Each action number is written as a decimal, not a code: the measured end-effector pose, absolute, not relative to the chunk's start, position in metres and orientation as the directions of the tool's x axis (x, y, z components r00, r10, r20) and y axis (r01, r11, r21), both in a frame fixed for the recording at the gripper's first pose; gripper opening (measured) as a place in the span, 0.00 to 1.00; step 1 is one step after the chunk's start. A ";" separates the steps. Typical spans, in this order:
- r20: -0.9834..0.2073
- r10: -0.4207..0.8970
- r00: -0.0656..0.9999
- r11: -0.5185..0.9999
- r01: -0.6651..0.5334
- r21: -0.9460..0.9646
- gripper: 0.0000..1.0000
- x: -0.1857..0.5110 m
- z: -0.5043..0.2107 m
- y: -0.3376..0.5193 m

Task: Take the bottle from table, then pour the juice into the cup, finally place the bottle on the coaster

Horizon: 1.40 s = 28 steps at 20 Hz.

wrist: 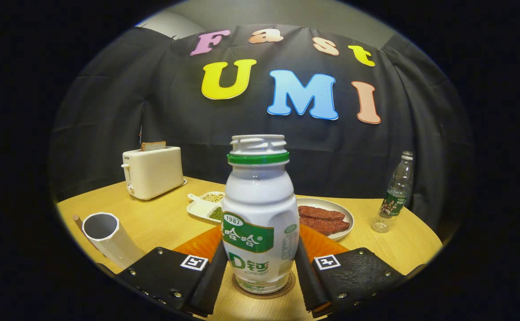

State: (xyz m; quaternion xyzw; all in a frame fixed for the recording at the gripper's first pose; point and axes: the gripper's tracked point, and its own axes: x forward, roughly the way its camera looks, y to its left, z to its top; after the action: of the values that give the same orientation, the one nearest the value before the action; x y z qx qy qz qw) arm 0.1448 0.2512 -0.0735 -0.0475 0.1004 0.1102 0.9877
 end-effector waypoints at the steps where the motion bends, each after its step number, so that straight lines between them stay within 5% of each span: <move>1: -0.212 0.209 0.955 0.972 -0.227 -0.063 0.72 0.146 -0.075 0.250; 18: -0.199 0.237 0.951 0.970 -0.243 -0.006 0.74 0.153 -0.087 0.247; 21: -0.190 0.242 0.951 0.969 -0.247 0.001 1.00 0.150 -0.082 0.247; 28: -0.173 0.238 0.956 0.971 -0.236 0.034 0.99 0.126 -0.064 0.239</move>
State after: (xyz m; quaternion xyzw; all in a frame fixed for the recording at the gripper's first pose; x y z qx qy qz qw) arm 0.1263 0.2392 -0.0642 0.0065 0.0883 0.1199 0.9888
